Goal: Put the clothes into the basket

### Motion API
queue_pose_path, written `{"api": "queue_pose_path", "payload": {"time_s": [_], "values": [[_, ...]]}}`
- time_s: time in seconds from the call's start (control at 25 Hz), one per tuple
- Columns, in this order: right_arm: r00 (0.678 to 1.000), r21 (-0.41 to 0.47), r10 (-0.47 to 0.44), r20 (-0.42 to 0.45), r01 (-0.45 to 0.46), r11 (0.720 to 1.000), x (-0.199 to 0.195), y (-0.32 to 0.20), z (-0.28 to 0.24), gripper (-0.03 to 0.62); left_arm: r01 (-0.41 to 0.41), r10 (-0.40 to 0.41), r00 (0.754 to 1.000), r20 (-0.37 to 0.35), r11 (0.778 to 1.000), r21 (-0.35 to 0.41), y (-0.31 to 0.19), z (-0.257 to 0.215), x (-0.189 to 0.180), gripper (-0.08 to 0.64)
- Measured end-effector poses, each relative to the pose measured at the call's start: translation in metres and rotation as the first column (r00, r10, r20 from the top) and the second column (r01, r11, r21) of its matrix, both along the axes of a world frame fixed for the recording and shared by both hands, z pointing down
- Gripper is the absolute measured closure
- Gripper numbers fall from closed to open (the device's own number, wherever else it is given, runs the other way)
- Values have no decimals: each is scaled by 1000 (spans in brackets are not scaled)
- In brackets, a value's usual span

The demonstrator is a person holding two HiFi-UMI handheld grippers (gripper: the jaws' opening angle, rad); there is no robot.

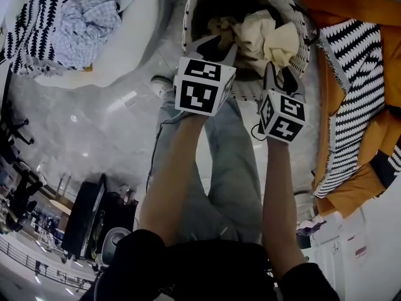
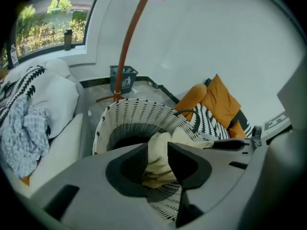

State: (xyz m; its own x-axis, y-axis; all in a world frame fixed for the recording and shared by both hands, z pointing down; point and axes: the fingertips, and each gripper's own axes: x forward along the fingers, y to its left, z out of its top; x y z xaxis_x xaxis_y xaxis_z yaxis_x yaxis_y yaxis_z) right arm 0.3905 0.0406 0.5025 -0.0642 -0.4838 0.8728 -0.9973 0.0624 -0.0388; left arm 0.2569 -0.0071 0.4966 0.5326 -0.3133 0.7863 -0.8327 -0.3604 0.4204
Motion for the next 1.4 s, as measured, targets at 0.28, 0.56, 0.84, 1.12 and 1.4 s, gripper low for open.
{"api": "queue_pose_path", "payload": {"time_s": [0.28,0.56,0.84,1.12,1.4], "values": [[998,62,-54,38,52,997,-29,-19,-14,490,156,-156,988,-7,986,55,-12,-16,-60,446],[979,140,-184,89,170,975,-99,-57,-28,560,375,-383,922,57,919,119,-8,-22,-164,529],[913,172,-353,203,321,931,-202,-67,-38,577,514,-525,846,89,849,124,20,-19,-261,543],[813,197,-505,291,465,863,-323,-69,-37,580,623,-637,761,124,770,136,52,-11,-361,543],[742,196,-595,309,563,803,-419,-69,-22,578,705,-727,674,134,686,179,72,1,-461,543]]}}
